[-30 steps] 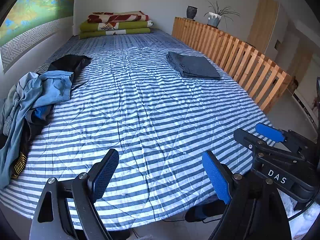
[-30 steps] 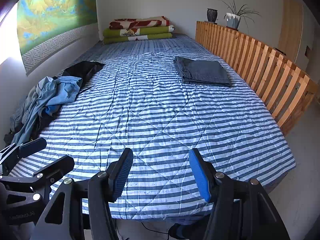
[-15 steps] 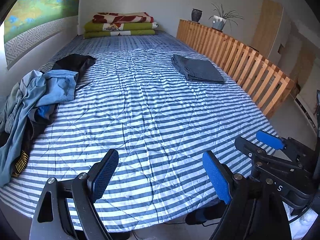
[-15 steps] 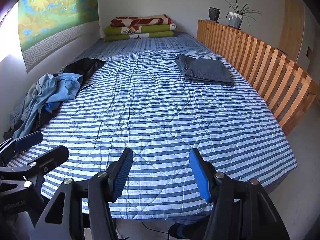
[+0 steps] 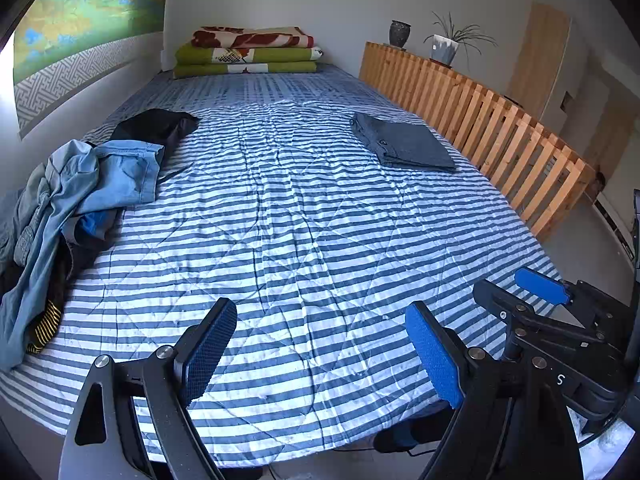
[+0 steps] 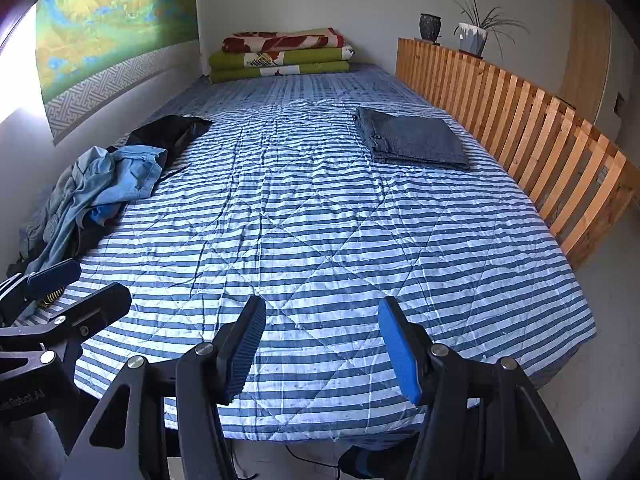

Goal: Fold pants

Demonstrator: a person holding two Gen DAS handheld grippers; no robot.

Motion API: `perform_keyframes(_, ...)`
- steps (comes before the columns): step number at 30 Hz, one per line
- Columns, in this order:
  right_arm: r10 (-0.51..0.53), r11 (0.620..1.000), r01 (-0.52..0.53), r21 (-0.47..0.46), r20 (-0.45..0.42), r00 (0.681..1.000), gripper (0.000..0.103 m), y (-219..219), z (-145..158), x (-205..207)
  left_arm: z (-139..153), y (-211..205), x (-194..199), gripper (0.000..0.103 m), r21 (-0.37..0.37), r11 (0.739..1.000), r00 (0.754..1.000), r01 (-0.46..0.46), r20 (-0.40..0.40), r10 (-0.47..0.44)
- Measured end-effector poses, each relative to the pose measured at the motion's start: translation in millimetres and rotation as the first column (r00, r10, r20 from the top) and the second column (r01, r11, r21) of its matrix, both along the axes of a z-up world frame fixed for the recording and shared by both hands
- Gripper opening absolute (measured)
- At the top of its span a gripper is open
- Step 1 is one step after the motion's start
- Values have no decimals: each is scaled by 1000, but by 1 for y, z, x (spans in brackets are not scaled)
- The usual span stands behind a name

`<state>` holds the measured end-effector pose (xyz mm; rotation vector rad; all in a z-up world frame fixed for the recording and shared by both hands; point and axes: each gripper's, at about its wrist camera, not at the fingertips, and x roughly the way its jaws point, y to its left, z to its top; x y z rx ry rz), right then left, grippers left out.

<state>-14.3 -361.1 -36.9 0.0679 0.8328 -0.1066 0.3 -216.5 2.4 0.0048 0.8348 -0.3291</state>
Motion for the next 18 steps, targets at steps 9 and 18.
perform_keyframes(9, -2, 1000, 2, 3, -4, 1000, 55, 0, -1, 1, 0, 1, 1, 89, -1, 1000, 1000, -2, 1, 2)
perform_keyframes(18, 0, 1000, 0, 4, -5, 1000, 55, 0, -2, 1, 0, 0, 2, 89, 2, 1000, 1000, -3, 2, 3)
